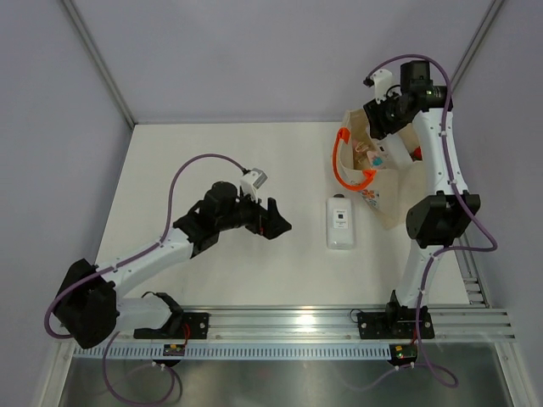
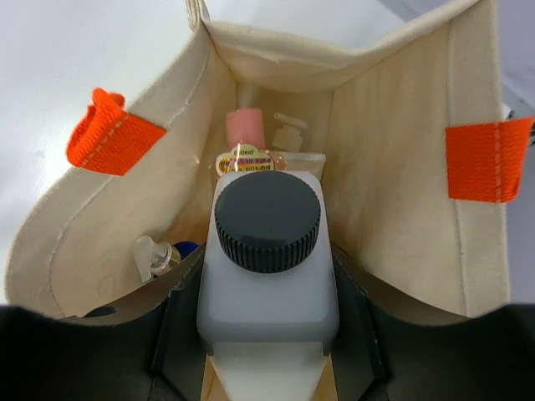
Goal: Place the personal care products into the canvas bag
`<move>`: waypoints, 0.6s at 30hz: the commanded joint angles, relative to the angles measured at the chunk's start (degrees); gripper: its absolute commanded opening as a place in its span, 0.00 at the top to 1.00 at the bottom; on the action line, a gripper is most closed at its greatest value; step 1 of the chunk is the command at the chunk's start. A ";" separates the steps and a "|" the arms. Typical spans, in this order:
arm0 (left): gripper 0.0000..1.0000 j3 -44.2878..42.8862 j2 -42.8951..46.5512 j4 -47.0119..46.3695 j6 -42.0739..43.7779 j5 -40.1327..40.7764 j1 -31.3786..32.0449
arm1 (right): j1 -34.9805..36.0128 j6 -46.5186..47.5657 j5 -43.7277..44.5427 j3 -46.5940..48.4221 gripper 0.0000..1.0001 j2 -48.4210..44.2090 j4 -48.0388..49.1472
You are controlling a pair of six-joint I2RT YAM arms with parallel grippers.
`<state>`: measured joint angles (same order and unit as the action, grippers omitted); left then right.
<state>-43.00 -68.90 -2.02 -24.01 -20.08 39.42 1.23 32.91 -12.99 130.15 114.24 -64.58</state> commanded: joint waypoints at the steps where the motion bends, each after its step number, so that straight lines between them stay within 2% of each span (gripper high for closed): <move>1: 0.01 -2.35 -1.93 -6.84 0.37 -1.46 1.45 | -0.80 1.38 4.82 -0.87 0.69 3.88 -5.82; 8: 0.01 -1.65 -5.54 -9.58 1.06 1.52 3.21 | -2.55 -0.47 6.66 -1.82 0.35 4.07 -4.42; 9: 0.01 -1.47 -5.80 -9.67 1.24 2.23 3.21 | -2.73 -0.56 7.71 -2.35 0.24 2.50 -2.76; 12: 0.01 -0.24 -5.98 -10.54 1.77 4.16 3.30 | -3.08 0.57 7.20 -2.18 0.12 -0.14 -1.95; 14: 0.01 0.11 -6.15 -10.64 2.12 5.13 3.30 | -3.26 1.54 5.01 0.26 0.08 -0.85 -4.66; 15: 0.01 0.11 -6.33 -10.55 2.21 5.40 3.30 | -3.26 1.63 4.13 1.24 0.01 -1.12 -5.64; 18: 0.01 -0.15 -6.51 -10.81 1.78 6.54 3.30 | -3.34 1.20 1.49 1.69 0.00 -3.40 -5.74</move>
<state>-42.98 -74.94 -7.88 -23.40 -16.56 42.46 -2.04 33.23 -9.06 128.68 117.03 -69.14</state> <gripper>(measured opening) 0.985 0.990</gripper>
